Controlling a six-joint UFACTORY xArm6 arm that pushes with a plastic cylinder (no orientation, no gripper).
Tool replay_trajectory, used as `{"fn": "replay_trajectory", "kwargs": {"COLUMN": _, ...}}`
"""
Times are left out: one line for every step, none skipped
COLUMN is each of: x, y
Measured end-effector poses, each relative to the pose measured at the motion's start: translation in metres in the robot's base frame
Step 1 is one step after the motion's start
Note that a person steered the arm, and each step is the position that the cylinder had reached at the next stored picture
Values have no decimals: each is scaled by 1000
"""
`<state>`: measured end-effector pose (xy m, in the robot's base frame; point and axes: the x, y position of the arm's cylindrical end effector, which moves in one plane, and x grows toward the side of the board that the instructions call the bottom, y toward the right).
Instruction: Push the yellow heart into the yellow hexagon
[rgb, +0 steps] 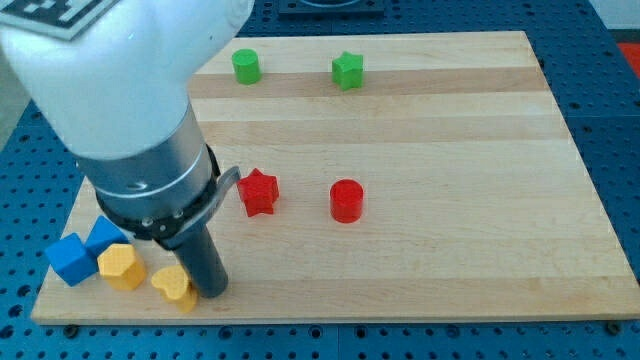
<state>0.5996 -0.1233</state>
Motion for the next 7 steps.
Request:
{"fn": "replay_trajectory", "kwargs": {"x": 11, "y": 28}}
{"fn": "replay_trajectory", "kwargs": {"x": 19, "y": 26}}
{"fn": "replay_trajectory", "kwargs": {"x": 19, "y": -5}}
{"fn": "replay_trajectory", "kwargs": {"x": 19, "y": -33}}
{"fn": "replay_trajectory", "kwargs": {"x": 19, "y": -39}}
{"fn": "replay_trajectory", "kwargs": {"x": 19, "y": -40}}
{"fn": "replay_trajectory", "kwargs": {"x": 17, "y": -52}}
